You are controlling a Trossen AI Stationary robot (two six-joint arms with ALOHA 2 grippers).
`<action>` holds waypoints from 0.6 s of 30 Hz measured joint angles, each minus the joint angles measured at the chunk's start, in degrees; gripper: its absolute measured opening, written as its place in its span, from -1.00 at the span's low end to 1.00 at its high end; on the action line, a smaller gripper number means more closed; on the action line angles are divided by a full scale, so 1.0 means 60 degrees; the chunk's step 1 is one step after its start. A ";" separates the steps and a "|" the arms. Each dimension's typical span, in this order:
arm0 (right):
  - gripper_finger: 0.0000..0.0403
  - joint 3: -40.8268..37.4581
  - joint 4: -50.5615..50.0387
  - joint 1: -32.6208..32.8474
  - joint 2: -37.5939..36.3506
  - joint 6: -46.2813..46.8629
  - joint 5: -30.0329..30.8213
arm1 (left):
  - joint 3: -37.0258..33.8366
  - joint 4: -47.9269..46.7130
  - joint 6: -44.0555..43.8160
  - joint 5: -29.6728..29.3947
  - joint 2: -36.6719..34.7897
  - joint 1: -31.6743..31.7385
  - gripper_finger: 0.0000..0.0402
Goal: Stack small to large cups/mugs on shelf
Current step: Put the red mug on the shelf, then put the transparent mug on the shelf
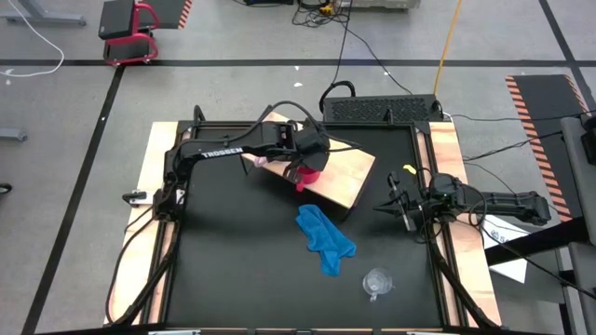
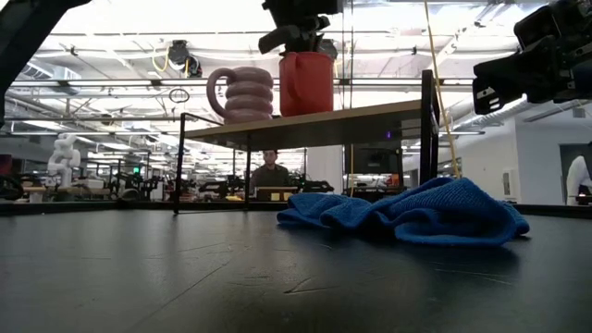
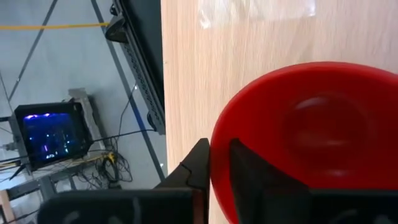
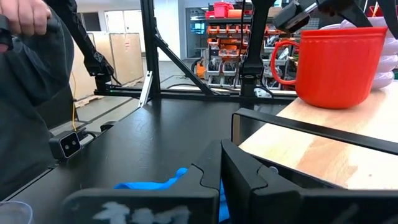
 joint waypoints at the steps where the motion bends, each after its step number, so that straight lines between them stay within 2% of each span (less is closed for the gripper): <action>1: -1.00 0.0003 0.0000 0.0000 0.0000 -0.0004 0.0000 | 0.0000 0.0036 -0.0015 -0.0001 -0.0002 -0.0001 -0.82; 3: -1.00 0.0001 0.0003 0.0000 0.0000 0.0000 0.0000 | -0.0005 0.0064 -0.0005 -0.0012 -0.0015 -0.0003 -0.75; 11: -1.00 0.0003 0.0003 0.0000 0.0000 0.0007 -0.0004 | -0.0047 -0.0107 -0.0155 -0.0073 -0.0012 0.0007 -0.24; 18: -1.00 0.0003 0.0003 0.0001 0.0000 0.0036 0.0000 | -0.0047 -0.0109 -0.0161 -0.0071 -0.0024 0.0007 -0.15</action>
